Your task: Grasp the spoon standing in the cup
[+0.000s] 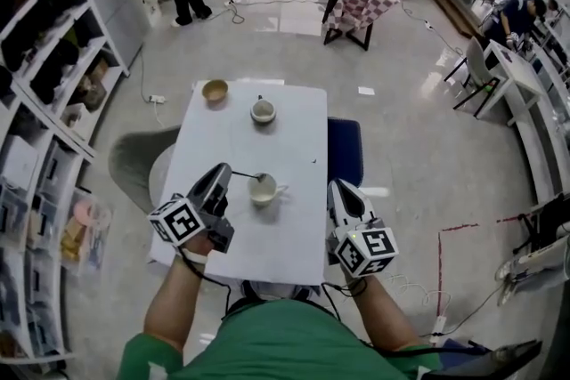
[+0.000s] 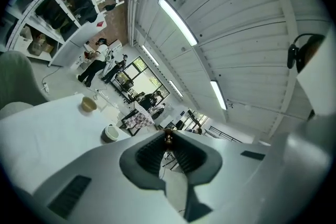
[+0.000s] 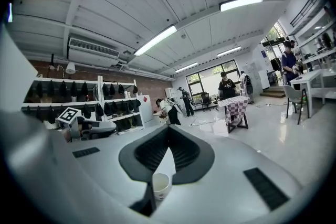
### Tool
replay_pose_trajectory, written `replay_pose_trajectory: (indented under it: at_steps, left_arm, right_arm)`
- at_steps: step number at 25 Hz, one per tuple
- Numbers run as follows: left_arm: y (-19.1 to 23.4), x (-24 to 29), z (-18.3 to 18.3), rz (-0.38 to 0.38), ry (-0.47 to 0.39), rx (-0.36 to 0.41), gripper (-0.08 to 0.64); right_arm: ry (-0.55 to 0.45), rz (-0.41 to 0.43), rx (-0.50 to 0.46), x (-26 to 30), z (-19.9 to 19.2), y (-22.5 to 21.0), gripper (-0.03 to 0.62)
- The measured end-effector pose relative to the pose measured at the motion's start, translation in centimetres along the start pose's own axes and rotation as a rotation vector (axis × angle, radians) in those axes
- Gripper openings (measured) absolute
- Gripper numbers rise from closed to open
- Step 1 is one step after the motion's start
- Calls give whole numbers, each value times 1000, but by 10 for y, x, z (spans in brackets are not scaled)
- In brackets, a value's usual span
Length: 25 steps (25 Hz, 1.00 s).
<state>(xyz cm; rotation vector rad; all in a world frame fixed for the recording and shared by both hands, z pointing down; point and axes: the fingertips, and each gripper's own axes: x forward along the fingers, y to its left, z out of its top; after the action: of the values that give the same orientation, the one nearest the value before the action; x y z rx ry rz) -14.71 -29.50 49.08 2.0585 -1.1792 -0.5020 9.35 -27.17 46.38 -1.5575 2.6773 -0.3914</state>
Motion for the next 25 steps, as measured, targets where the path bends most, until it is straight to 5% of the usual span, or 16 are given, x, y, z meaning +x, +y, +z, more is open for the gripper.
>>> replay_pose_trajectory:
  at_steps: [6, 13, 25]
  left_arm:
    - [-38, -7, 17, -68, -41, 86, 57]
    - [-63, -12, 32, -113, -78, 99, 57]
    - [-78, -18, 55, -97, -142, 218, 55]
  right_arm:
    - [-20, 29, -20, 1, 12, 8, 21]
    - [-67, 31, -23, 2, 35, 5, 21]
    - [-102, 14, -27, 4, 46, -10, 21]
